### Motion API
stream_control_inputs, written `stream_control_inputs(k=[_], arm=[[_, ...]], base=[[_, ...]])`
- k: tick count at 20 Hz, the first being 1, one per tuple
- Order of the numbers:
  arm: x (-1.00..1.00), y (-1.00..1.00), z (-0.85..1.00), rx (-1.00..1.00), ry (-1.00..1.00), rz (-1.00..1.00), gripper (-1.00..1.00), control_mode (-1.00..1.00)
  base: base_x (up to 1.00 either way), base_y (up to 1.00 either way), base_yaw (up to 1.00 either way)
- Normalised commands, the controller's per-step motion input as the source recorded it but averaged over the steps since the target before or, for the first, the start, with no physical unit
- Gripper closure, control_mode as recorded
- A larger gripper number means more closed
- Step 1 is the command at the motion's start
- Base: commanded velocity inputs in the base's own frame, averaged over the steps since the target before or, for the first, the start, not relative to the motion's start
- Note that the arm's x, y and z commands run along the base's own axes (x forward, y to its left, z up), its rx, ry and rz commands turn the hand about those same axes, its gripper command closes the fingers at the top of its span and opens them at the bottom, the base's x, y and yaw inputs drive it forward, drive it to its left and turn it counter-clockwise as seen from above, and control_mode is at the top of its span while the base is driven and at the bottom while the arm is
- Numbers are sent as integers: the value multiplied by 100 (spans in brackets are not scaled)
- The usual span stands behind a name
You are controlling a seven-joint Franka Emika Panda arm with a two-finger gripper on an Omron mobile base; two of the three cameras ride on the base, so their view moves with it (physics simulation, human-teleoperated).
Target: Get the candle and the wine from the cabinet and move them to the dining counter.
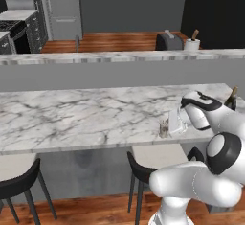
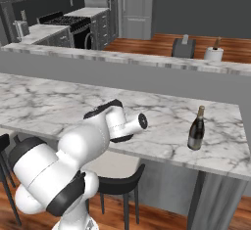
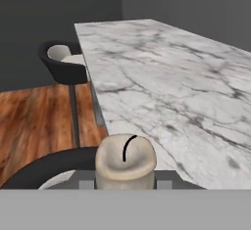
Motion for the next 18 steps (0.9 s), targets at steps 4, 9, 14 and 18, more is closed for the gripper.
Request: stream_control_inputs(k=[4,9,14,18], arm=[[5,0,-18,0,0,2,100,-100],[17,0,-9,0,0,1,100,-100],[23,-5,-1,1,0,3,100,-100],[31,-14,-2,3,0,5,100,-100]], base=[[0,0,0],[0,0,0],[0,0,0],[0,0,0]])
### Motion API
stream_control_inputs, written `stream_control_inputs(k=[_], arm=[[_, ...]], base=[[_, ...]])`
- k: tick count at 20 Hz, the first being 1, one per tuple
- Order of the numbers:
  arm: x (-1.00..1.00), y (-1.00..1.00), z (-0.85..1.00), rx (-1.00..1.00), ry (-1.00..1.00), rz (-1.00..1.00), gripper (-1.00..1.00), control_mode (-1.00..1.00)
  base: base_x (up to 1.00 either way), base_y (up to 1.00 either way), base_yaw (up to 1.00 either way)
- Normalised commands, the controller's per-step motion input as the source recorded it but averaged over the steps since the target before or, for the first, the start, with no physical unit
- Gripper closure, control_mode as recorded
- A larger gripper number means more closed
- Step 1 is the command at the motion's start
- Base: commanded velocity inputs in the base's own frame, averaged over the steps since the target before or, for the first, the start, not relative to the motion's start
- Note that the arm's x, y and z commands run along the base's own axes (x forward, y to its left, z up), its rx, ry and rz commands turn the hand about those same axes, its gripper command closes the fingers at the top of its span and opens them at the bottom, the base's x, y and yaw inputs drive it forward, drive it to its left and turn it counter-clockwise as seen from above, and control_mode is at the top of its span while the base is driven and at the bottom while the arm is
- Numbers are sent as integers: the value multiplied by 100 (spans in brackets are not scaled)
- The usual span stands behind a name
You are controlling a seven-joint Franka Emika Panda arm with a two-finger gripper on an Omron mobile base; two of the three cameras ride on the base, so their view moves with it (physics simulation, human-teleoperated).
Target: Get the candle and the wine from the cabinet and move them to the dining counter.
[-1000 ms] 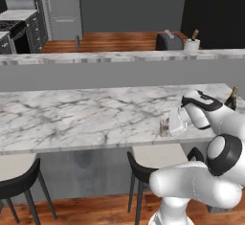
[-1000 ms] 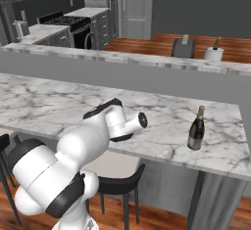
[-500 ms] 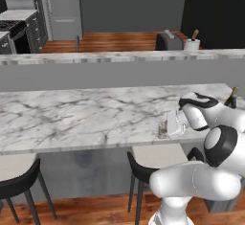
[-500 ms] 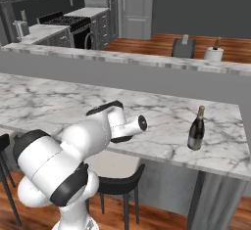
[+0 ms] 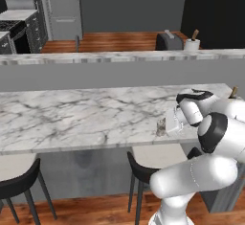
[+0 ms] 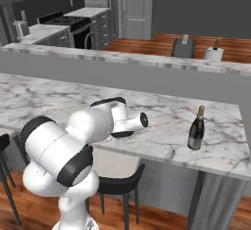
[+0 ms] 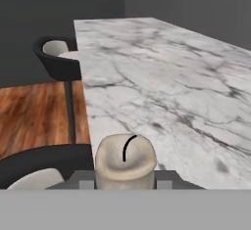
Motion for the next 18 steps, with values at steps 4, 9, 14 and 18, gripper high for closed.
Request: stream_control_inputs(k=[4,9,14,18], arm=[[35,-17,-11,5,0,5,100,-100],[39,-18,-16,6,0,5,100,-100],[43,-15,-15,7,0,4,100,-100],[41,-15,-10,6,0,4,100,-100]], base=[[0,0,0],[0,0,0],[0,0,0],[0,0,0]])
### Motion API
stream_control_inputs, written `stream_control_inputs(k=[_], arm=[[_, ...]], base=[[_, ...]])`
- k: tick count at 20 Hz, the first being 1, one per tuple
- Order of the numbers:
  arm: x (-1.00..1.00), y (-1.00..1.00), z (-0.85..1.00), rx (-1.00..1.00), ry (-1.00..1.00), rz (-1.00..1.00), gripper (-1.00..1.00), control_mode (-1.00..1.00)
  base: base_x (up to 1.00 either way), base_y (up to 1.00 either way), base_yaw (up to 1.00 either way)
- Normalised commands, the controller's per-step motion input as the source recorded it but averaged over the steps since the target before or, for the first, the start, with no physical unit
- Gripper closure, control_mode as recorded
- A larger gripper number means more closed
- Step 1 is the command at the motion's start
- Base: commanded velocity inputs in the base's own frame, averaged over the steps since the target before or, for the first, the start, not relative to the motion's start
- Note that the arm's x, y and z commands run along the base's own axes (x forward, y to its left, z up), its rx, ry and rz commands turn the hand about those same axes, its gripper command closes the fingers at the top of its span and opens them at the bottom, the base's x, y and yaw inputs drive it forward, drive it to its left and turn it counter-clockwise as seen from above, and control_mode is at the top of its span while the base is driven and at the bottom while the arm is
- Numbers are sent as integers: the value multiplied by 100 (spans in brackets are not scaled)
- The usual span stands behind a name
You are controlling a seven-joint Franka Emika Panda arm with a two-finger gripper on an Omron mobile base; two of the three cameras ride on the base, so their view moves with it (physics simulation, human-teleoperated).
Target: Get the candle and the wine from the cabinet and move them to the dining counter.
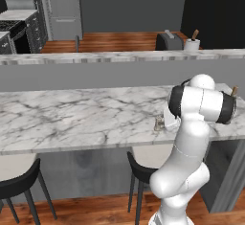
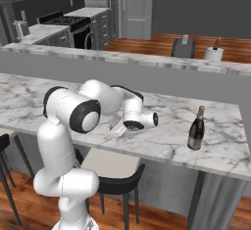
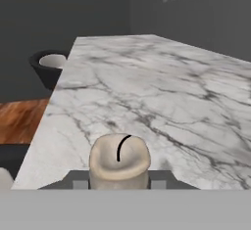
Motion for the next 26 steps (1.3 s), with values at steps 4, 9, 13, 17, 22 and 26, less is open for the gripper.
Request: stream_control_inputs(k=[4,9,13,17,22,26], arm=[[33,-9,-15,5,0,4,100,-100],[22,0,-26,0,0,1,100,-100],[8,4,-30,0,0,0,100,-100],[-1,26,-20,-5,0,0,100,-100],[-2,47,-16,-10,0,0,-100,-100],[-2,26,0,-3,-4,0,-100,-100]], base=[[0,0,0],[0,0,0],[0,0,0],[0,0,0],[0,0,0],[0,0,0]])
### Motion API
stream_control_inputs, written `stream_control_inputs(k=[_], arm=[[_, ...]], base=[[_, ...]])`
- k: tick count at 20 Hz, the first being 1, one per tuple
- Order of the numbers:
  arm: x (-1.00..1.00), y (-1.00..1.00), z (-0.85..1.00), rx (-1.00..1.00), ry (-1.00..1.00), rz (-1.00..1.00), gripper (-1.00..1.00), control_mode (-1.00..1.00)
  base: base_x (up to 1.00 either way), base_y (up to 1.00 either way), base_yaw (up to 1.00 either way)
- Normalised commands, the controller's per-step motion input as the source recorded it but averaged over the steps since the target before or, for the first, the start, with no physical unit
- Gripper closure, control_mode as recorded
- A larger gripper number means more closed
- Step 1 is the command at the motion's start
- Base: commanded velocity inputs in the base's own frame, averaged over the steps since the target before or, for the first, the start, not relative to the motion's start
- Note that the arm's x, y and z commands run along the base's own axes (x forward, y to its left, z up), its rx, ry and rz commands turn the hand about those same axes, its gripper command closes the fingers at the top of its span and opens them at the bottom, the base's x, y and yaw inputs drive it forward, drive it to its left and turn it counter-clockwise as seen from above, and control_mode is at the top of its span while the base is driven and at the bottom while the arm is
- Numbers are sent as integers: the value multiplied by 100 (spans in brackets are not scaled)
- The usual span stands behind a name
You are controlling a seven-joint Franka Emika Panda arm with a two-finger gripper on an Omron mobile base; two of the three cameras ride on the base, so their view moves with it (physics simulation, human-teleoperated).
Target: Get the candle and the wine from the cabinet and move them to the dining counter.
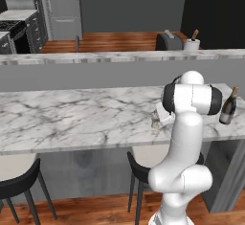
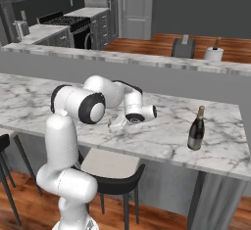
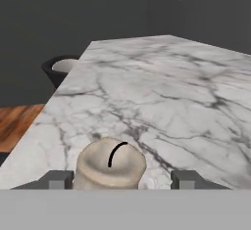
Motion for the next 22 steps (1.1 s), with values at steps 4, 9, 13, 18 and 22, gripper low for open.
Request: stream_control_inputs(k=[4,9,13,18,22], arm=[[-17,2,8,0,-3,0,-100,-100],[-22,-5,9,0,0,0,-100,-100],[-8,-18,28,0,0,0,-100,-100],[0,-26,53,0,1,-1,-100,-100],[0,-22,55,0,1,-2,-100,-100]], base=[[0,0,0],[0,0,0],[0,0,0],[0,0,0],[0,0,0]])
